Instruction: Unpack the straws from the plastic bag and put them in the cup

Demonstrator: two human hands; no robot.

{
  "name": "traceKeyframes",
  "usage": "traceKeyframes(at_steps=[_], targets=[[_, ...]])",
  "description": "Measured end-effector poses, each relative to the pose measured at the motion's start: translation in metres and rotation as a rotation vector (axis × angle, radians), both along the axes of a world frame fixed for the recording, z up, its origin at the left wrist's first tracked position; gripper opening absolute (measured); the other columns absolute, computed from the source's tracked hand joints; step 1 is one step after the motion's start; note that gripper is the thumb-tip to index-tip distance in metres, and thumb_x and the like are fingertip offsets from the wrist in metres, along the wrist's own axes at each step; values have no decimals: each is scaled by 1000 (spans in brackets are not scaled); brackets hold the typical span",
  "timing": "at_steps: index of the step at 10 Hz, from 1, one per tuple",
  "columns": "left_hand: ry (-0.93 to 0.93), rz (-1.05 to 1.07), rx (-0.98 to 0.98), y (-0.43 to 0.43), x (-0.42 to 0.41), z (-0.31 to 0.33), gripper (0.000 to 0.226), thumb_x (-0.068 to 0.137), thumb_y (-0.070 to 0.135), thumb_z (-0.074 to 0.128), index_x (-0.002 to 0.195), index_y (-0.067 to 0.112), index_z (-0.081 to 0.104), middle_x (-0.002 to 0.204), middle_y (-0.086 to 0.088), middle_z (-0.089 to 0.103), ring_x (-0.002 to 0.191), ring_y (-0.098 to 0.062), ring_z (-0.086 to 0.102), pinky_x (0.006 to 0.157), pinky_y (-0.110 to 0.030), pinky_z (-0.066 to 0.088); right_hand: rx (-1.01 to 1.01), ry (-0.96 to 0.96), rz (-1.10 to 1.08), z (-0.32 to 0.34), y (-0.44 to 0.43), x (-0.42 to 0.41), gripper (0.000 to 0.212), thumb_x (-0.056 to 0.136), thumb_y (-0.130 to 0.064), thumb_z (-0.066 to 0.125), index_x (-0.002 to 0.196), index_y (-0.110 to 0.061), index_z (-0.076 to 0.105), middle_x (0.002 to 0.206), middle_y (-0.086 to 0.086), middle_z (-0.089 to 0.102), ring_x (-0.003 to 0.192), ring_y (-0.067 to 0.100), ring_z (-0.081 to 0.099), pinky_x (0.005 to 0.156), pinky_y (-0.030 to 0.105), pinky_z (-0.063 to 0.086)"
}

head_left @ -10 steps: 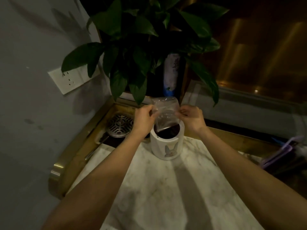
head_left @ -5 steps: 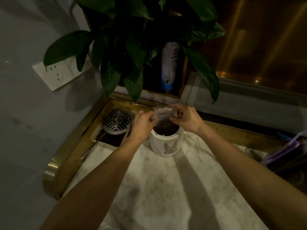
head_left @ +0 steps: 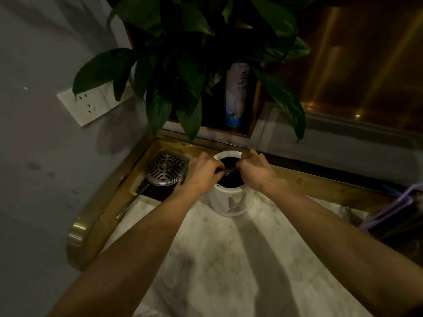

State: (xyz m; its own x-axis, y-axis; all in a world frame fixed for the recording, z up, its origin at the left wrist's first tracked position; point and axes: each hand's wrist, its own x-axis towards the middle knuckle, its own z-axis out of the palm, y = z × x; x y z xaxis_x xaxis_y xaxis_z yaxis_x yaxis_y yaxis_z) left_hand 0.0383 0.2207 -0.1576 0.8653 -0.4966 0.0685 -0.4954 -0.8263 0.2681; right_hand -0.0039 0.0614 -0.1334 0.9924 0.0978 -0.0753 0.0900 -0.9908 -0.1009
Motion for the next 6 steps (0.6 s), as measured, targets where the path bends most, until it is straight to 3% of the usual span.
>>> traceKeyframes(at_steps=[1,2,4,6], targets=[[-68,-43,128,-7,-6,5,27,92,32,50,111,24,67,109,-7,66,107,-27,49,88,-39,42,-86,70,15,1,5,0,24,89,-18,56,111,-14,62,132,12,49,126,30,33,102,41,28],[-101,-53,174,-11,-14,16,28,94,30,46,114,18,63,112,-9,65,110,-27,48,88,-39,41,-189,80,71,8,7,-4,27,88,-23,56,114,-16,60,129,11,51,124,30,36,100,43,29],[-110,-90,198,-15,-32,48,29,95,28,43,107,15,66,106,-13,66,101,-30,54,78,-37,44,-97,25,27,40,6,-16,24,90,-19,47,109,-15,62,112,12,64,101,28,59,82,35,44],[-151,-152,122,-37,-50,97,28,95,29,44,100,13,67,100,-12,66,93,-30,59,74,-37,46,-105,-34,-25,82,-24,-43,27,94,-30,47,112,-18,62,116,10,62,104,29,58,86,39,49]])
